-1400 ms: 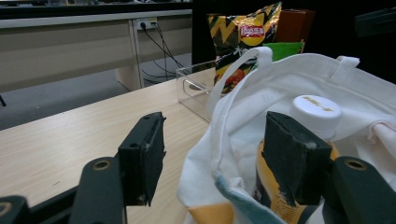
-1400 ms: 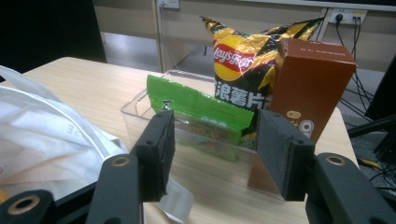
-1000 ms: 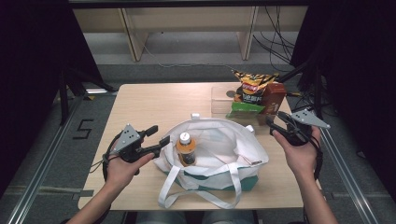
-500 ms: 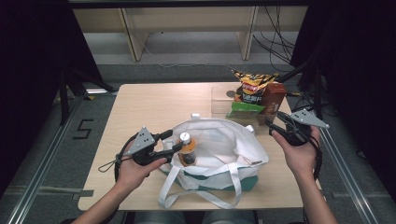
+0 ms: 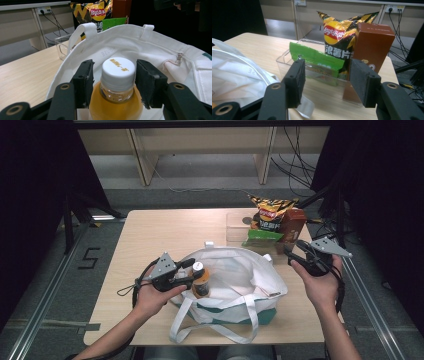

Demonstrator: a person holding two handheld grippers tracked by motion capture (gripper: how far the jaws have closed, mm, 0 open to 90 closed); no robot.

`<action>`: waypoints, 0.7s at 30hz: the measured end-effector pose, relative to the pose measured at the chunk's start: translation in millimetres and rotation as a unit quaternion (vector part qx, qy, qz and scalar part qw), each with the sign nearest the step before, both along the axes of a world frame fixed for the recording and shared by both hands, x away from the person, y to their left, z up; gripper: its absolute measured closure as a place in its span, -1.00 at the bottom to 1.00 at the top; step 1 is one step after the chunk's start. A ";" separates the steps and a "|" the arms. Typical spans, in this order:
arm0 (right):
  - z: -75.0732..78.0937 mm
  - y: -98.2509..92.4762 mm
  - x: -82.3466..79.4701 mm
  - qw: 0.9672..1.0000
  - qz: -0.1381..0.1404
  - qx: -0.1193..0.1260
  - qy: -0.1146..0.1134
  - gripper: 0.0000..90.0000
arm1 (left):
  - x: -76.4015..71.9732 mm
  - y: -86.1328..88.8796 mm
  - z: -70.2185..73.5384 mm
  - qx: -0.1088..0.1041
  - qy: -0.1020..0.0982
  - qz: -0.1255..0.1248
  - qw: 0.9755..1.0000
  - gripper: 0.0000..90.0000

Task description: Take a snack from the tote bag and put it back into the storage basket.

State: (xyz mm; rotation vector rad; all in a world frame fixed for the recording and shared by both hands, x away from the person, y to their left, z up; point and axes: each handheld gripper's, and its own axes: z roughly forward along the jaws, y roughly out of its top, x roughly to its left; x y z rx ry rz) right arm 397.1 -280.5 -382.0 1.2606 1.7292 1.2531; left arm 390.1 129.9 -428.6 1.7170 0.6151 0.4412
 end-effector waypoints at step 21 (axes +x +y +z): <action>-7.4 -1.8 0.9 1.000 0.000 -0.009 0.007 0.06 | 3.9 -2.0 0.3 0.006 -0.002 -0.027 1.000 0.31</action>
